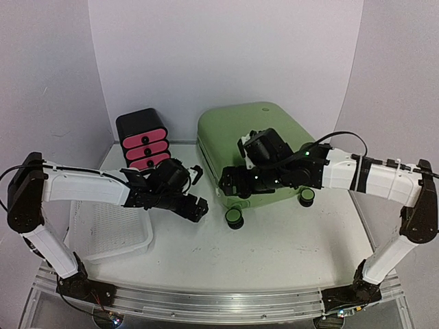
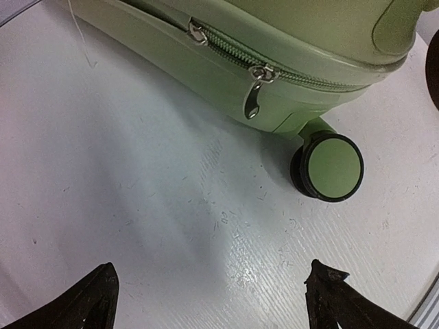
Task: Open, take out, and arrange the luggage
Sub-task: Hold the wheels of the luggage.
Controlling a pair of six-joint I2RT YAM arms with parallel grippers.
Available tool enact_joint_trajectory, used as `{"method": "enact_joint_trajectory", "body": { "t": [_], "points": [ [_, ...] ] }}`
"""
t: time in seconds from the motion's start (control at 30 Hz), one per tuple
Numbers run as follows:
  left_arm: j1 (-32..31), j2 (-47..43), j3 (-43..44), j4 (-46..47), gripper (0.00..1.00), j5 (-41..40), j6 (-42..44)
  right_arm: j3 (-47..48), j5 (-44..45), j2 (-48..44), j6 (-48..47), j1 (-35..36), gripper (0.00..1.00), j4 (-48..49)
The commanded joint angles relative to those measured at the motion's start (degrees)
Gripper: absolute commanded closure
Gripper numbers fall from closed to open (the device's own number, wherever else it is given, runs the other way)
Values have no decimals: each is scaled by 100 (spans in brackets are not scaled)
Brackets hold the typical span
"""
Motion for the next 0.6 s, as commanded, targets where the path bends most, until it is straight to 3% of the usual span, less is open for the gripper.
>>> {"method": "enact_joint_trajectory", "body": {
  "t": [0.0,0.17,0.33,0.57],
  "points": [
    [34,283,473,525,4,118,210,-109,642,177,343,137,3,-399],
    [55,532,528,890,3,-286,36,50,1343,411,399,151,5,-516],
    [147,651,337,1597,2,54,18,109,1800,409,661,151,2,-743],
    [307,834,340,1759,4,605,-38,-77,1513,223,363,107,2,-613]
  ]
}}
